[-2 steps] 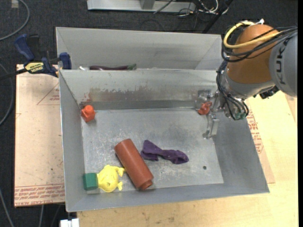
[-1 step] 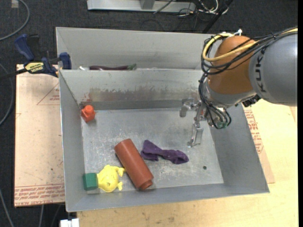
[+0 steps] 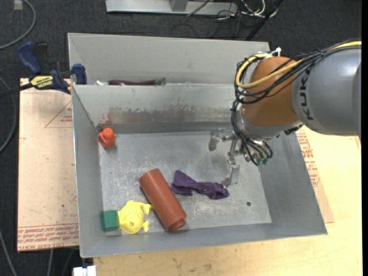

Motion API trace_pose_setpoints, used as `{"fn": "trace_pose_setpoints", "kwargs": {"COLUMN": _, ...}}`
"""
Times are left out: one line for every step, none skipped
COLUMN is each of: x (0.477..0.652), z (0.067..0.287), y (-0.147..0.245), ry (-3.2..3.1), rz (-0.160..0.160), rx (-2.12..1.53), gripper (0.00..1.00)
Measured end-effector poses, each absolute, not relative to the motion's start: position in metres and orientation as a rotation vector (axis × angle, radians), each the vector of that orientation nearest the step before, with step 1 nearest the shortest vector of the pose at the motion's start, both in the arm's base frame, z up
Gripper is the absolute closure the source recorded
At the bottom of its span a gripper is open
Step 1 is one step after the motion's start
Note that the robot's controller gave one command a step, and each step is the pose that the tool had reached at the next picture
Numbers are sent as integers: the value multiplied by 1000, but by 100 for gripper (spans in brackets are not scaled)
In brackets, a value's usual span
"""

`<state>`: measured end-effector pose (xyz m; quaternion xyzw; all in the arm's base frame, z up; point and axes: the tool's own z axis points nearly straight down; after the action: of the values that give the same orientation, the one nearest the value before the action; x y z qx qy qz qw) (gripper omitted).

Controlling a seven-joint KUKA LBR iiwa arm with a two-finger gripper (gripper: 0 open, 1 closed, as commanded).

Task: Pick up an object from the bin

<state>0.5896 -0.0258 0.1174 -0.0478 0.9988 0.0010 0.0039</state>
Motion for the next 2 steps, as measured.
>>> {"fn": "trace_pose_setpoints", "kwargs": {"x": 559, "z": 92, "y": -11, "ry": 3128, "rz": 1, "rx": -257, "gripper": 0}}
{"fn": "trace_pose_setpoints", "kwargs": {"x": 551, "z": 76, "y": 8, "ry": 3137, "rz": 5, "rx": -113, "gripper": 0}}
